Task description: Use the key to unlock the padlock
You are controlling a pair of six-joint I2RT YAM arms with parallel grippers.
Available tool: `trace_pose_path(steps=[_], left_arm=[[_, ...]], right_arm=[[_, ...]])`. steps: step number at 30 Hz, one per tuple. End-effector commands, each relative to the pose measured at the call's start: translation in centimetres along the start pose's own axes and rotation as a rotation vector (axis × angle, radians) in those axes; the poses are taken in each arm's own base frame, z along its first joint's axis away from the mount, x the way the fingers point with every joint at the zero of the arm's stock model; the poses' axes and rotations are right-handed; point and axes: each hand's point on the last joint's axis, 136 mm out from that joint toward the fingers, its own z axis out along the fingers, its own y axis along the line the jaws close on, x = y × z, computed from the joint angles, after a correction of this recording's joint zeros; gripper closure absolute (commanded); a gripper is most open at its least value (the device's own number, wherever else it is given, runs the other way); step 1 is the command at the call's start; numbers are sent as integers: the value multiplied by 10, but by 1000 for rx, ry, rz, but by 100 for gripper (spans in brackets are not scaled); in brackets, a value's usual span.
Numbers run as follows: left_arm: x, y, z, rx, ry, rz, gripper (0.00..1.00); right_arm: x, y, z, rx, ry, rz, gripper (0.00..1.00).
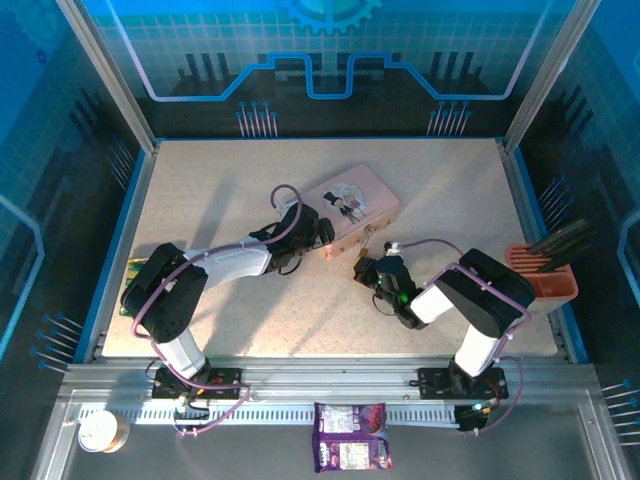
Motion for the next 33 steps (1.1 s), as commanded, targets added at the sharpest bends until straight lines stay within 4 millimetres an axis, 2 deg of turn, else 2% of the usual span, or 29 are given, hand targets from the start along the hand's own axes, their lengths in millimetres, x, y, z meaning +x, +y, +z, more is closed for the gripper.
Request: trace_pose_path(steps=[1, 9, 18, 25, 31, 33], left_arm=[[16, 37, 6, -135, 34, 4, 13], [29, 49, 9, -149, 58, 3, 14], [33, 47, 13, -134, 70, -3, 15], [34, 48, 12, -136, 71, -5, 16], [35, 50, 11, -141, 69, -7, 16], [34, 50, 12, -139, 68, -9, 16]], right_arm=[[-19, 11, -1, -56, -54, 2, 100], [-31, 23, 1, -90, -57, -15, 100], [-32, 46, -3, -166, -70, -14, 100], [-40, 29, -2, -128, -106, 19, 100], [-49, 33, 1, -131, -116, 30, 100], [-49, 29, 2, -103, -112, 39, 100]])
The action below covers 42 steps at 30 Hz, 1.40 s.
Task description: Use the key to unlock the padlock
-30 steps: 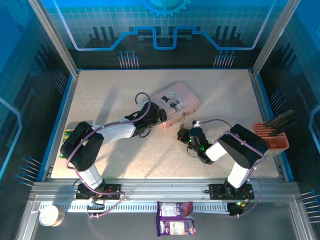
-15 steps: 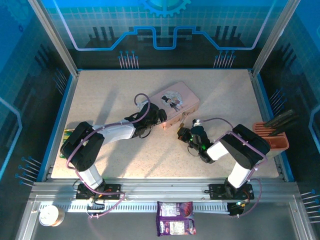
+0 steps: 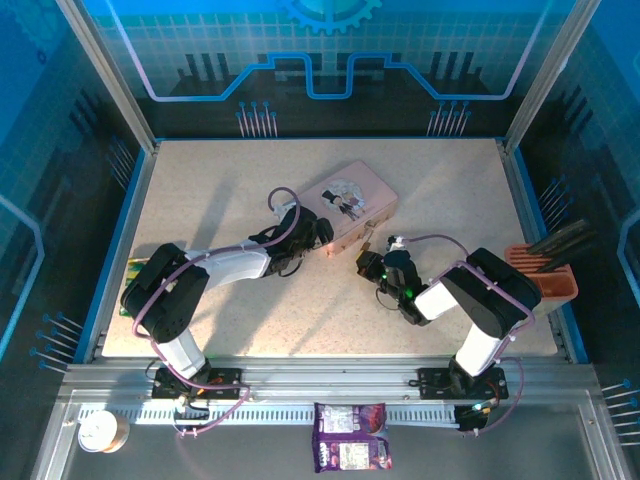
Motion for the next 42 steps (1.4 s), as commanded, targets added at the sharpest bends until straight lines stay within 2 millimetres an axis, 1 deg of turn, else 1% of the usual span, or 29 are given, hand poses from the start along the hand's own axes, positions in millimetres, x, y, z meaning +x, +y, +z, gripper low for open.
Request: trace_pose_path(steps=[1, 4, 5, 9, 13, 16, 24, 35, 42], left_arm=[[32, 51, 7, -167, 91, 32, 16], [33, 49, 8, -162, 95, 33, 16], [34, 48, 9, -156, 99, 33, 17], [37, 42, 11, -138, 109, 37, 17], [40, 35, 12, -127, 119, 44, 17], [40, 35, 12, -130, 119, 46, 16], [41, 38, 15, -145, 118, 41, 17], [41, 39, 17, -159, 117, 45, 16], [41, 39, 16, -157, 117, 45, 16]], right_arm=[[-32, 19, 4, -38, -110, 29, 100], [-32, 14, 6, -25, -112, 55, 100], [-31, 16, 8, -35, -107, 70, 100], [-30, 34, 16, -89, -111, 96, 100], [-34, 39, 18, -80, -134, 93, 100], [-41, 36, 18, -71, -154, 101, 100], [-55, 15, 15, -11, -196, 132, 100], [-70, 13, 12, -28, -220, 155, 100], [-75, 2, 9, -22, -219, 154, 100]])
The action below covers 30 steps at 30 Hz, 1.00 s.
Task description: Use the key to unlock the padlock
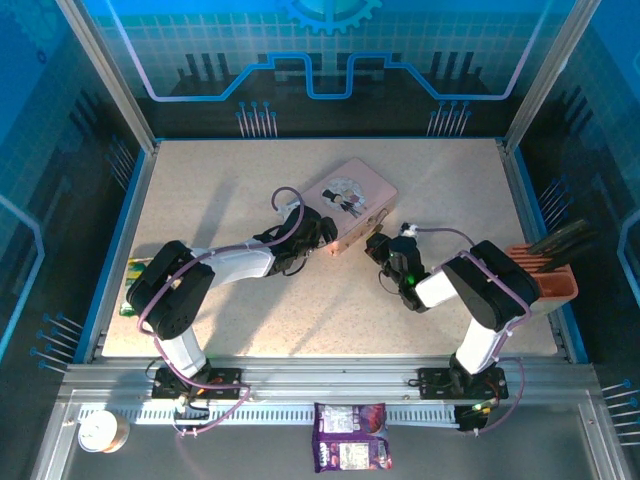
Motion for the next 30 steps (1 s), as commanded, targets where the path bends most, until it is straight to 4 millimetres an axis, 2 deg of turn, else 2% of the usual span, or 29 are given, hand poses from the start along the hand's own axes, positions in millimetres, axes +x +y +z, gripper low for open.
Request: trace_pose_path(steps=[1, 8, 13, 18, 22, 26, 30], left_arm=[[36, 49, 8, -176, 116, 61, 16], [32, 46, 5, -165, 111, 68, 15], [26, 40, 0, -112, 103, 64, 15], [12, 21, -18, -10, 96, 126, 13], [4, 6, -44, 91, 60, 213, 9], [1, 15, -67, 138, 16, 259, 7], [1, 34, -83, 142, -24, 275, 6]], right_arm=[[-17, 12, -4, -62, -44, 12, 100], [-20, -6, -15, -13, -29, -19, 100], [-13, -11, -26, 10, 19, -66, 100], [8, -19, -38, 41, 145, -141, 100], [26, -25, -55, 81, 247, -240, 100], [41, -25, -74, 143, 348, -364, 100], [48, -28, -88, 203, 410, -478, 100]])
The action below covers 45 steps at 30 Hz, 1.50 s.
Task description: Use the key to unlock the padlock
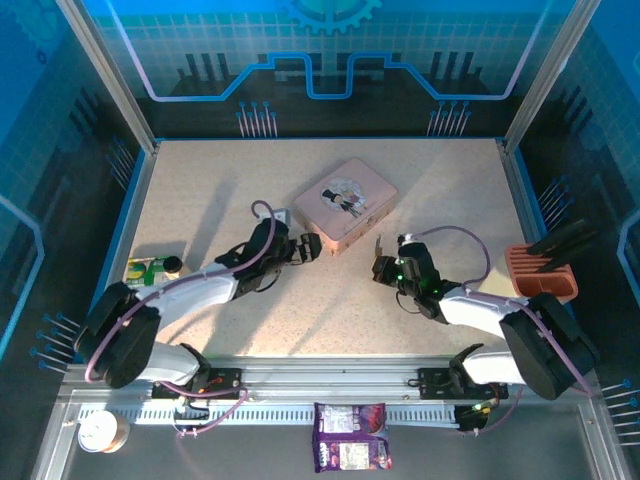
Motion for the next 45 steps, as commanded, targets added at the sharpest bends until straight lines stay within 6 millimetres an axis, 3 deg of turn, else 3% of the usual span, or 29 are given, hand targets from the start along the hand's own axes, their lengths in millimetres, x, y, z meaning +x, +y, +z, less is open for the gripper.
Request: trace_pose_path(steps=[1, 13, 19, 26, 31, 37, 40, 41, 45], left_arm=[[3, 12, -13, 9, -28, 58, 5], [2, 45, -61, -17, -157, 78, 2], [-4, 57, -75, -54, -206, 82, 1], [-6, 64, -78, -72, -217, 69, 1], [-12, 63, -82, -93, -215, 97, 1], [-31, 62, -92, -139, -255, 164, 1], [-45, 64, -101, -187, -304, 194, 1], [-51, 66, -104, -208, -325, 200, 1], [-72, 75, -114, -305, -416, 225, 1]], right_arm=[[22, -13, -9, 101, 115, -129, 100], [53, -19, -17, 183, 221, -329, 98], [59, -23, -23, 215, 224, -379, 86], [57, -13, -27, 168, 211, -387, 72], [53, -3, -35, 137, 220, -405, 52], [21, 25, -63, 108, 160, -498, 39], [-10, 38, -79, 123, 58, -565, 16], [-19, 41, -83, 128, 24, -590, 1], [-58, 46, -101, 188, -121, -691, 0]])
